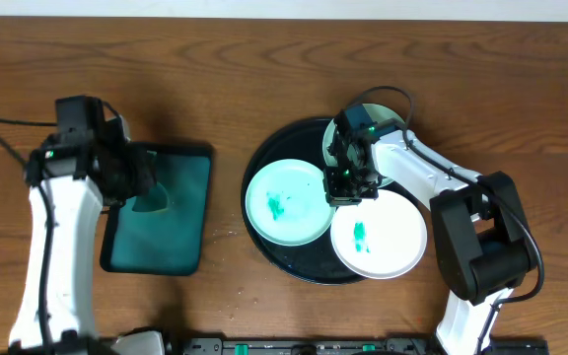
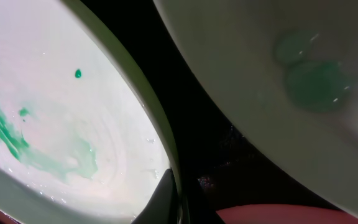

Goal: Clean dirty plates on tray and stack at the side
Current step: 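Grasp the green sponge in the basin with the left gripper and lift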

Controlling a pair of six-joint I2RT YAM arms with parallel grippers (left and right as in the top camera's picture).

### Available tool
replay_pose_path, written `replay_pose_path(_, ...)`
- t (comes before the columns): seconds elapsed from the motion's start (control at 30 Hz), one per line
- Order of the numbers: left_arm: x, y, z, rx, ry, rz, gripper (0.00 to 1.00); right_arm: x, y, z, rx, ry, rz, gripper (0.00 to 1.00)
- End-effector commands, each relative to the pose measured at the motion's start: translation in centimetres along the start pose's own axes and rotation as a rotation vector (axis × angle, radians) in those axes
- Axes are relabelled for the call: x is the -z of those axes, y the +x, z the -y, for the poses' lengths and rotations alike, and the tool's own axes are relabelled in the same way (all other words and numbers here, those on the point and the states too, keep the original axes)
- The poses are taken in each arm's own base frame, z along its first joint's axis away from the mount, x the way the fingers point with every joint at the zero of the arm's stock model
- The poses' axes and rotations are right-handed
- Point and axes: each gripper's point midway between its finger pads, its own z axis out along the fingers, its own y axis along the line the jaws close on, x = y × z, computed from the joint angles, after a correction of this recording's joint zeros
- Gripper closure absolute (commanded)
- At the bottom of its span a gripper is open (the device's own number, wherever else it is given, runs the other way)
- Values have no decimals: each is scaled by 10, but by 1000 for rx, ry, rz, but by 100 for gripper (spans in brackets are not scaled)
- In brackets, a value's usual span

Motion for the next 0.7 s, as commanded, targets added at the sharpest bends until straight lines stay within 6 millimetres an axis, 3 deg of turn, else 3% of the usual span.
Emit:
replay_pose_path(0.0,14,-2,9,-54,40,40,93,-12,6,34,-22,118,-27,99)
replay_pose_path(0.33,13,-3,33,-165,72,63,93,-12,6,34,-23,118,-27,99)
replay_pose_path(0.67,15,-23,35,-198,55,148,93,-12,6,34,-23,118,-27,99)
